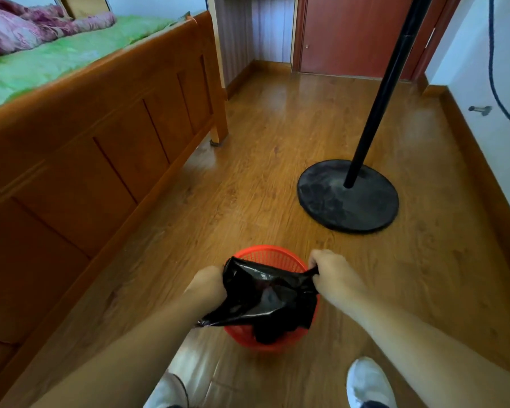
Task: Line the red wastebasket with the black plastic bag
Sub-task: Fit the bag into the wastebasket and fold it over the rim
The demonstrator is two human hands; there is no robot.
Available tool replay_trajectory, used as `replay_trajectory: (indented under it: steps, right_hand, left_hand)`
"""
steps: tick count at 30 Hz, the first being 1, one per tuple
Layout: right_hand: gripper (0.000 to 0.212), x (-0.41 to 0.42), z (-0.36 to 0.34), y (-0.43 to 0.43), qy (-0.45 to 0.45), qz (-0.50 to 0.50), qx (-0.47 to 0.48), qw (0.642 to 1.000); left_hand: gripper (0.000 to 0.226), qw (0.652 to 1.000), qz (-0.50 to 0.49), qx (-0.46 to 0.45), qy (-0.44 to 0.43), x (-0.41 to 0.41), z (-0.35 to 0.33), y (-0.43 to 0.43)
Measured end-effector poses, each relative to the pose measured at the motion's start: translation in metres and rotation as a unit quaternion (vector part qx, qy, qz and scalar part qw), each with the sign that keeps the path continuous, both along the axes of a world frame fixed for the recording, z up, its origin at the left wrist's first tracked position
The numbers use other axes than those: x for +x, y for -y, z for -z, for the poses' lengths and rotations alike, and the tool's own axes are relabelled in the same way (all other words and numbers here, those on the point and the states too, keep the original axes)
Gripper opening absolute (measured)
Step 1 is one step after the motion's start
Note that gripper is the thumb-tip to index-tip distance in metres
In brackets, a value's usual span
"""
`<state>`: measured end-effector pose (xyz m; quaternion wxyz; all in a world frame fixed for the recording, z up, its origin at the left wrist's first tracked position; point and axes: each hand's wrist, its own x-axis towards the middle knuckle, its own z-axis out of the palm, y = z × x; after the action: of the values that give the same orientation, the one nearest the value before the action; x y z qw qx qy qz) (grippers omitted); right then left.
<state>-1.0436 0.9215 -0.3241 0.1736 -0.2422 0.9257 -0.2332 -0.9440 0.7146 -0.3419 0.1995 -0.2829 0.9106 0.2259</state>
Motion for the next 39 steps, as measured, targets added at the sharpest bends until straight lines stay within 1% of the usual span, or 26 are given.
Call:
replay_trajectory:
  steps: [1, 3, 5, 6, 8, 9, 10, 11, 12, 13, 15, 16, 17, 20, 21, 22, 23, 26, 28, 30, 31, 33, 35, 39]
  right_hand:
    - [0.027, -0.008, 0.005, 0.000, -0.006, -0.017, 0.012, 1.000]
    - [0.027, -0.021, 0.019, -0.003, -0.002, -0.024, 0.004, 1.000]
    - [0.030, -0.033, 0.034, -0.005, 0.008, 0.003, -0.027, 1.000]
    - [0.033, -0.038, 0.041, -0.004, 0.013, 0.015, -0.049, 0.999]
    - [0.040, -0.047, 0.056, 0.001, 0.020, 0.013, -0.095, 0.995]
    - [0.039, -0.051, 0.062, 0.004, 0.021, -0.002, -0.107, 0.994]
    - [0.039, -0.055, 0.066, 0.006, 0.020, -0.021, -0.112, 0.993]
    - [0.039, -0.058, 0.071, 0.008, 0.021, -0.039, -0.114, 0.993]
    - [0.039, -0.061, 0.076, 0.011, 0.023, -0.051, -0.116, 0.992]
    - [0.039, -0.064, 0.080, 0.012, 0.023, -0.055, -0.123, 0.991]
    - [0.040, -0.068, 0.088, 0.015, 0.020, -0.051, -0.142, 0.988]
    - [0.040, -0.068, 0.091, 0.015, 0.022, -0.051, -0.145, 0.988]
    - [0.040, -0.068, 0.094, 0.015, 0.029, -0.056, -0.143, 0.988]
    - [0.040, -0.066, 0.103, 0.015, 0.059, -0.089, -0.127, 0.986]
    - [0.040, -0.067, 0.105, 0.015, 0.058, -0.099, -0.123, 0.986]
    - [0.040, -0.070, 0.106, 0.014, 0.051, -0.103, -0.120, 0.986]
    - [0.039, -0.073, 0.107, 0.014, 0.043, -0.101, -0.121, 0.987]
    - [0.037, -0.080, 0.108, 0.012, 0.021, -0.067, -0.127, 0.989]
    - [0.038, -0.078, 0.110, 0.013, -0.023, -0.049, -0.140, 0.989]
    - [0.036, -0.070, 0.110, 0.017, -0.115, -0.058, -0.162, 0.978]
    - [0.033, -0.066, 0.109, 0.019, -0.154, -0.077, -0.164, 0.971]
    - [0.027, -0.062, 0.110, 0.024, -0.195, -0.137, -0.137, 0.961]
    - [0.024, -0.064, 0.113, 0.031, -0.182, -0.172, -0.108, 0.962]
    - [0.031, -0.075, 0.122, 0.045, -0.101, -0.140, -0.110, 0.979]
  left_hand:
    - [0.012, 1.000, 0.010, -0.006, -0.006, -0.006, 0.002, 0.002]
    - [0.026, 0.999, 0.028, -0.015, -0.005, -0.014, 0.005, 0.010]
    - [0.045, 0.999, 0.043, -0.013, 0.016, -0.019, 0.010, 0.020]
    - [0.057, 0.998, 0.059, -0.025, 0.022, -0.021, 0.013, 0.023]
    - [0.082, 0.986, 0.117, -0.118, -0.006, -0.026, 0.018, 0.027]
    - [0.091, 0.975, 0.145, -0.163, -0.045, -0.029, 0.021, 0.026]
    - [0.094, 0.965, 0.162, -0.184, -0.089, -0.031, 0.022, 0.023]
    - [0.093, 0.960, 0.171, -0.181, -0.127, -0.035, 0.023, 0.019]
    - [0.088, 0.959, 0.174, -0.164, -0.155, -0.040, 0.028, 0.015]
    - [0.076, 0.958, 0.175, -0.140, -0.178, -0.043, 0.033, 0.011]
    - [0.044, 0.955, 0.170, -0.109, -0.219, -0.049, 0.044, 0.004]
    - [0.034, 0.953, 0.159, -0.102, -0.235, -0.050, 0.050, 0.002]
    - [0.033, 0.953, 0.146, -0.101, -0.247, -0.051, 0.057, 0.002]
    - [0.053, 0.947, 0.135, -0.134, -0.260, -0.057, 0.073, 0.010]
    - [0.056, 0.946, 0.132, -0.142, -0.260, -0.060, 0.076, 0.014]
    - [0.053, 0.947, 0.124, -0.140, -0.261, -0.063, 0.079, 0.017]
    - [0.046, 0.949, 0.111, -0.128, -0.266, -0.065, 0.082, 0.020]
    - [0.018, 0.955, 0.045, -0.063, -0.285, -0.069, 0.094, 0.023]
    - [0.008, 0.955, -0.025, -0.017, -0.295, -0.068, 0.104, 0.023]
    - [0.006, 0.949, -0.076, 0.008, -0.306, -0.066, 0.113, 0.021]
    - [0.004, 0.947, -0.090, 0.014, -0.309, -0.065, 0.116, 0.021]
    - [0.002, 0.944, -0.108, 0.014, -0.310, -0.064, 0.119, 0.024]
    - [0.007, 0.944, -0.122, 0.013, -0.308, -0.066, 0.120, 0.030]
    - [0.020, 0.952, -0.163, 0.031, -0.258, -0.073, 0.119, 0.042]
